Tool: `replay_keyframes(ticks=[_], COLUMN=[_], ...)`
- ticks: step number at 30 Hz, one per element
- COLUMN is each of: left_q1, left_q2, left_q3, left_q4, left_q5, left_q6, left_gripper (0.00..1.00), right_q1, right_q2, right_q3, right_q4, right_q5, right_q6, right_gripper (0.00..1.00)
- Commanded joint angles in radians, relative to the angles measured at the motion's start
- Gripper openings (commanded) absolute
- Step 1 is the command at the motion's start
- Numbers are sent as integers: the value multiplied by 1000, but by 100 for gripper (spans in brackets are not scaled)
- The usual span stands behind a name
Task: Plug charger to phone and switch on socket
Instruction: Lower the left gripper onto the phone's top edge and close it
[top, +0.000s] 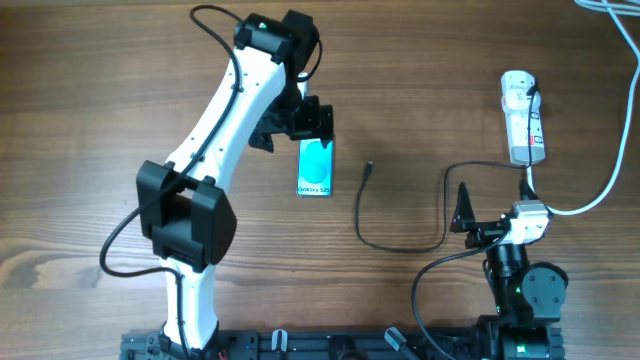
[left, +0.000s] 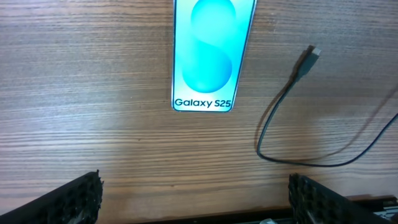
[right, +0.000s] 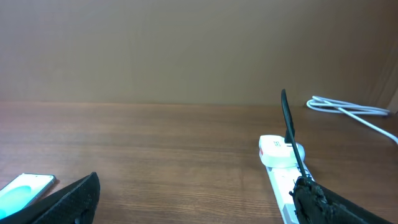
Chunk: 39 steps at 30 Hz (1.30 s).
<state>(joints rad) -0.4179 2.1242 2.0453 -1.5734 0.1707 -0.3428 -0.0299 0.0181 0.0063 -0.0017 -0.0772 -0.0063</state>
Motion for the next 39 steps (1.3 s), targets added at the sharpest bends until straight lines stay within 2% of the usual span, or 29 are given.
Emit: replay_keyframes(ticks=[1, 10, 15, 31, 39], left_q1=[-13, -68, -85, -95, -90], left_q2=[-3, -3, -1, 24, 76], left_q3=[23, -64, -147, -203, -216], left_q4=[52, 172, 208, 335, 344], left_q5=[42, -17, -127, -110, -173], left_q6=[-6, -10, -92, -101, -111], left_gripper=[100, 100, 100, 100, 100], right_q1=[-3, -3, -3, -3, -3], right_q2=[-4, -4, -4, -4, -4], right_q3=[-1, -1, -1, -1, -1], right_q4=[2, 3, 2, 3, 3], right_q5=[13, 13, 13, 13, 13], right_q6=[-17, -18, -17, -18, -17], right_gripper=[100, 100, 100, 100, 100])
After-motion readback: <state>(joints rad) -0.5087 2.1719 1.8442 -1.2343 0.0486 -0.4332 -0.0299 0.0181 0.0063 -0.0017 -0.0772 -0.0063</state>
